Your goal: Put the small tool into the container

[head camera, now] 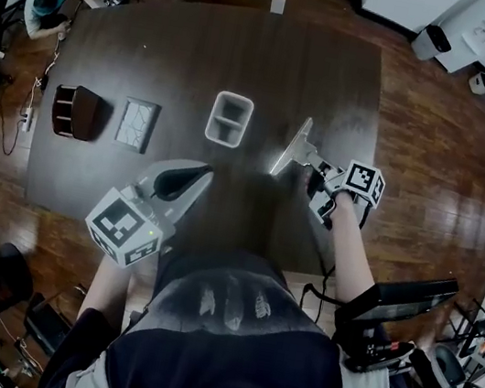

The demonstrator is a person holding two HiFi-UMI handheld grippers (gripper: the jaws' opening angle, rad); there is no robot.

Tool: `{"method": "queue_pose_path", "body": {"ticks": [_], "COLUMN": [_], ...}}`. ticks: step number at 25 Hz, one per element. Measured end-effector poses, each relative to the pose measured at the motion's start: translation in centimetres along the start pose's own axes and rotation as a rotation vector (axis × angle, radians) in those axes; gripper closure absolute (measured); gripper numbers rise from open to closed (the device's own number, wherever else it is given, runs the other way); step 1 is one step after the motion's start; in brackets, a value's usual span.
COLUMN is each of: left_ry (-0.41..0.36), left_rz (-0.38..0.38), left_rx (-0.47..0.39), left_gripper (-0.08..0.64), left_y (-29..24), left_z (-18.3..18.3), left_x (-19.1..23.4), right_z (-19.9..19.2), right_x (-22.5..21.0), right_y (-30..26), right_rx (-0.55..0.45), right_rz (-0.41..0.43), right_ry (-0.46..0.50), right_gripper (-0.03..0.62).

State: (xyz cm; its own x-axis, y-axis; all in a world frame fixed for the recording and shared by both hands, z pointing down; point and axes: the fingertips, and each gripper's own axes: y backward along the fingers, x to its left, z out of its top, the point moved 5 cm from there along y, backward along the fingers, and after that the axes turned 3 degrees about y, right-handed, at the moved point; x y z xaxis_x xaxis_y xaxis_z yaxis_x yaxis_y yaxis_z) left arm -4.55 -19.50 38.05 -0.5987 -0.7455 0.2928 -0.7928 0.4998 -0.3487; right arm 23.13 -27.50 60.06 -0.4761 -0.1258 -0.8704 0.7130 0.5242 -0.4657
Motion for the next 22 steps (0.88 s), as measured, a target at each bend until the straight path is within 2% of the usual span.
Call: {"method": "queue_pose_path", "body": {"ticks": [6,9,12,16,19,22], "left_ry": [-0.025,-0.028,-0.026,-0.004,0.008,0.02], "left_rz": [-0.011,-0.01,-0.001,0.031,0.052,0.068], "left_rx": [-0.022,-0.036,-0.046,-0.074,-0.094,-0.118], "left_gripper": [0.561,0.561,0.561,0.561,0.561,0.561], "left_y": [0.9,1.6,2.6,4.8,6.6,8.3], "left_z": [0.4,0.5,0.4,0.0,-0.3,-0.7], "left_x": [-0.3,-0.6,-0.6,0.1,1.2,2.5], "right_z": [0.4,0.8,1.0,0.7,-0.1,-0.8], "right_x": [5.9,9.0,12.5,16.4,18.5,20.5], "right_y": [1.8,2.5,2.6,1.2,-0.7,-2.5], "right_rx": [-0.065,-0.092,-0.14,-0.199,-0.2,-0.219], "right_rz": [0.113,0.147,0.217,0.334,0.313,0.331], "right_ry": [0.095,0.205,0.312,0.348,0.423,0.483], "right_gripper": [0.586,0.586,0.586,0.586,0.586,0.586]}}
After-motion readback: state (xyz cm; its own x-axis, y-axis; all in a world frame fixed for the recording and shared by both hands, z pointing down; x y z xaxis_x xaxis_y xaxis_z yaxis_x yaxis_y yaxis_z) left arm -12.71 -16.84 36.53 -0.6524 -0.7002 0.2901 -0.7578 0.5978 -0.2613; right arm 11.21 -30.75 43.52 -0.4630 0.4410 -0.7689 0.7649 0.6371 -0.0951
